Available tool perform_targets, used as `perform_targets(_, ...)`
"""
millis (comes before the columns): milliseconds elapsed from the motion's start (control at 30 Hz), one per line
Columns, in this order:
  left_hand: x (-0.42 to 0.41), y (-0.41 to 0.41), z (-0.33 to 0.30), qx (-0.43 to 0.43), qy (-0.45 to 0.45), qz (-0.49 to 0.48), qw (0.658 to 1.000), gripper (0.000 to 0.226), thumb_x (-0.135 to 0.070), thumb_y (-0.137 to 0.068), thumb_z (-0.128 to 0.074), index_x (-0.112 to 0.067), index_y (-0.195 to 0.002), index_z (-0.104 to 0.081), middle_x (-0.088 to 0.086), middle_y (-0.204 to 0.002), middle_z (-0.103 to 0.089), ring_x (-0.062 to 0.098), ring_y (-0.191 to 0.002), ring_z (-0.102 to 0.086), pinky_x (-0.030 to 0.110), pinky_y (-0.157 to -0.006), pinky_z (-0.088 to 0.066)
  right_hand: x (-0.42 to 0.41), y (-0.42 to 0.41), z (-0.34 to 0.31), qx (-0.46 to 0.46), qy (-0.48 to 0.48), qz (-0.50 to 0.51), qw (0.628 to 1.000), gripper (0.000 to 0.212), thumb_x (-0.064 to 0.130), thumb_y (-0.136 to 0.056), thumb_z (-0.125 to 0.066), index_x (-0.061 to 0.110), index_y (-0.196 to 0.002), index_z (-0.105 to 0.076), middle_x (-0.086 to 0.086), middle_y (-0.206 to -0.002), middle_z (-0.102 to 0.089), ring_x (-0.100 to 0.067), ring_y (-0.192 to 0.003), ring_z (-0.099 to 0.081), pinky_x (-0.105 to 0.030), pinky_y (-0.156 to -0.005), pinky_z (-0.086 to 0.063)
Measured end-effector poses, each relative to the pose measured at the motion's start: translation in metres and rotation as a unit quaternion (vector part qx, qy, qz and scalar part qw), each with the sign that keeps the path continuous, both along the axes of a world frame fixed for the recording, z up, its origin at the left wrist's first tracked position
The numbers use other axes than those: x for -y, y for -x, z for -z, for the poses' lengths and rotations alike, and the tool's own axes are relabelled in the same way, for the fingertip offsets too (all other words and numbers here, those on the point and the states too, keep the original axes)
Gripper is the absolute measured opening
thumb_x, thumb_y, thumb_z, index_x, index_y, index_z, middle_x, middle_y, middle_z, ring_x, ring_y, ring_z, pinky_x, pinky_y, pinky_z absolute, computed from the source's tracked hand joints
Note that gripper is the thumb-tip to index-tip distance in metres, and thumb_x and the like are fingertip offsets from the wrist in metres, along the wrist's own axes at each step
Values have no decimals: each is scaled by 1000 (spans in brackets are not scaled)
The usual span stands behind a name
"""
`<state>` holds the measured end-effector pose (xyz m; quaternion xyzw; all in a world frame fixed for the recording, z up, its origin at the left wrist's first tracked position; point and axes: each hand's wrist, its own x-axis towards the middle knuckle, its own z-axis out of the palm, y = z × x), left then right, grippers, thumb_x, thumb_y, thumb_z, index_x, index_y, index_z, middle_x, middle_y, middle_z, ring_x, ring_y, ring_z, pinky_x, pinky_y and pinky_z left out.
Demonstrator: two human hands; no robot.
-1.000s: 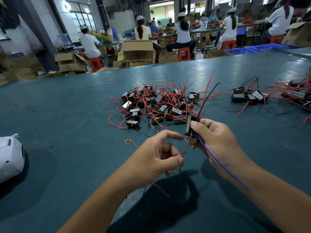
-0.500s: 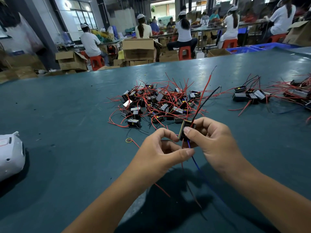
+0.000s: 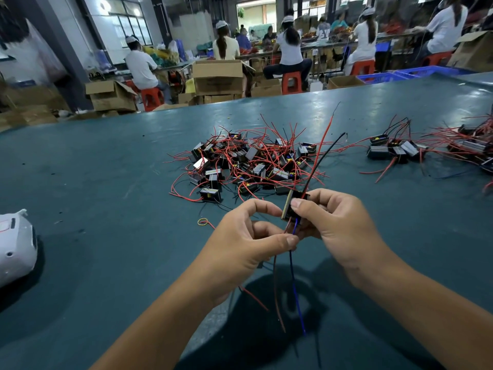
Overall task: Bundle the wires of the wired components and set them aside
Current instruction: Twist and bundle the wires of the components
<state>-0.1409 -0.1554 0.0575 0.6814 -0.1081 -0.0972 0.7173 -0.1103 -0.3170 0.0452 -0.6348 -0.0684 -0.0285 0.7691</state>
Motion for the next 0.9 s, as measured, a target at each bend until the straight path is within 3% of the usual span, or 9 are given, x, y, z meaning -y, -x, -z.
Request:
perform_targets(133, 0, 0, 0, 4, -7, 4, 1000, 50, -16, -70, -80, -12, -112, -53, 0, -69, -69, 8, -55, -47, 19, -52, -33, 1, 1, 0, -2, -5, -1, 1000, 12, 9, -88, -67, -1, -81, -66, -17, -63, -66, -24, -52, -61, -29, -50, -53)
perform_targets(433, -1, 0, -2, 15, -13, -3, 1000, 53, -16, -70, -78, -12, -117, -53, -1, -69, -69, 9, -53, -43, 20, -51, -31, 0, 4, -5, -18, -25, -7, 1000, 13, 8, -90, -64, 0, -80, -65, -12, -61, -67, -18, -49, -61, -26, -49, -53)
perform_targets(667, 1, -1, 4, 30, -39, -5, 999, 45, 1, -81, -76, -12, -117, -52, -2, -66, -65, 6, -57, -55, 15, -57, -44, -3, 8, -6, -20, -28, -4, 999, 14, 6, -90, -64, 3, -76, -65, -14, -63, -67, -16, -47, -60, -23, -47, -51)
perform_targets(900, -5, -3, 2, 97, -70, -16, 993, 37, -18, -83, -78, -17, -113, -57, -3, -70, -65, 11, -62, -52, 22, -57, -42, -1, 2, -7, 25, 23, -7, 999, 19, 8, -96, -58, 10, -77, -63, 5, -55, -60, -5, -49, -53, -17, -51, -47)
